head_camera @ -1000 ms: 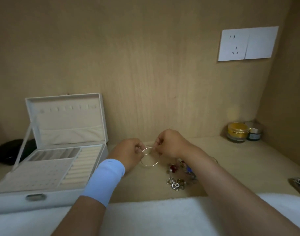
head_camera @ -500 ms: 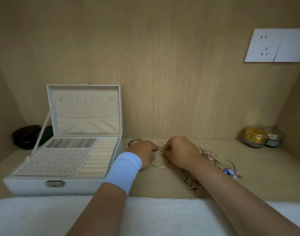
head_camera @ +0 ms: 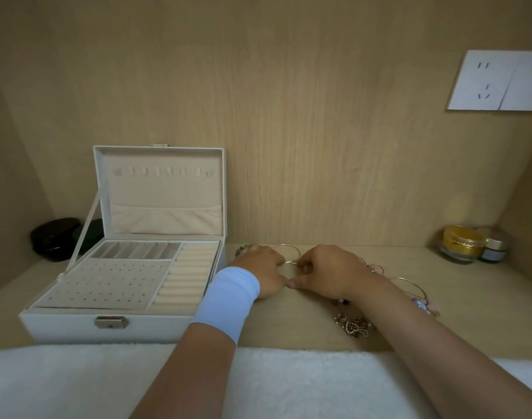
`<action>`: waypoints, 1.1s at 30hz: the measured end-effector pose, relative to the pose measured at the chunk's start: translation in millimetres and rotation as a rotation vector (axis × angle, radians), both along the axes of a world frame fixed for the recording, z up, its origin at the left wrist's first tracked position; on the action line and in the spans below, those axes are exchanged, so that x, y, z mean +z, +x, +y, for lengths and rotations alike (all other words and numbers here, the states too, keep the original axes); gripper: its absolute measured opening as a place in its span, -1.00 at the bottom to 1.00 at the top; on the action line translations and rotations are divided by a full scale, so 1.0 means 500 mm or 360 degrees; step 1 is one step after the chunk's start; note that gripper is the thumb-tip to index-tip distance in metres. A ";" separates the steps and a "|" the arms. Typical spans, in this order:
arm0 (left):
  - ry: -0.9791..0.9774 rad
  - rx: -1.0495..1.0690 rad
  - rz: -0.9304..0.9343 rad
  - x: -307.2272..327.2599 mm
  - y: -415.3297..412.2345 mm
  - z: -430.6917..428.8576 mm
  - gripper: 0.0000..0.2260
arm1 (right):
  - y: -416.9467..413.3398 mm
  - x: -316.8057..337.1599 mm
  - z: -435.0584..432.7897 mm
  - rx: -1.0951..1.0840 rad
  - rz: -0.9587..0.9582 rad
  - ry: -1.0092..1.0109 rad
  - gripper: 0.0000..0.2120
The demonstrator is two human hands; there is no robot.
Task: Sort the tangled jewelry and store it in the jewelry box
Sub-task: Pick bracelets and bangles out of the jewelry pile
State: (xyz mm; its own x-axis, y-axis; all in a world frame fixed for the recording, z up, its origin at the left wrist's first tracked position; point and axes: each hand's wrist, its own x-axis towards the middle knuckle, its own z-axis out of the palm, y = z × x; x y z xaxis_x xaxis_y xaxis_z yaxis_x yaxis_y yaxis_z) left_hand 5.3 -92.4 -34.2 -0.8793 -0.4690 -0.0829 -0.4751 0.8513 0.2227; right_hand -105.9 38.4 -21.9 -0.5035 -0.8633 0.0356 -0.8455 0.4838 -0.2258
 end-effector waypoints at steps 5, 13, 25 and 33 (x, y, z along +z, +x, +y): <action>-0.0082 0.0061 0.0040 -0.010 0.001 -0.004 -0.55 | -0.003 -0.014 -0.013 0.0040 0.0061 -0.0029 -0.60; -0.0077 -0.0071 0.0395 0.026 -0.012 0.052 -0.60 | -0.110 0.093 0.075 -0.0108 -0.0249 -0.0071 -0.99; 0.0195 -0.0332 0.0570 0.043 -0.171 0.218 -0.75 | -0.243 0.064 0.187 -0.0644 -0.0334 0.0425 -0.66; 0.0062 -0.0271 0.0444 0.002 -0.225 0.247 -0.77 | -0.263 0.041 0.180 -0.0593 -0.0413 0.0412 -0.61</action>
State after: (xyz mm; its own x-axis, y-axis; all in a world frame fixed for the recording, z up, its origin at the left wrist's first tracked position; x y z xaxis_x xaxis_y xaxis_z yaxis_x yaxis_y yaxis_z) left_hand -106.9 31.0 -33.0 -0.9361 -0.3147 0.1572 -0.2429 0.9015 0.3583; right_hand -237.6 128.4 -1.2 -0.7422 -0.5877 -0.3219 -0.5372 0.8090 -0.2384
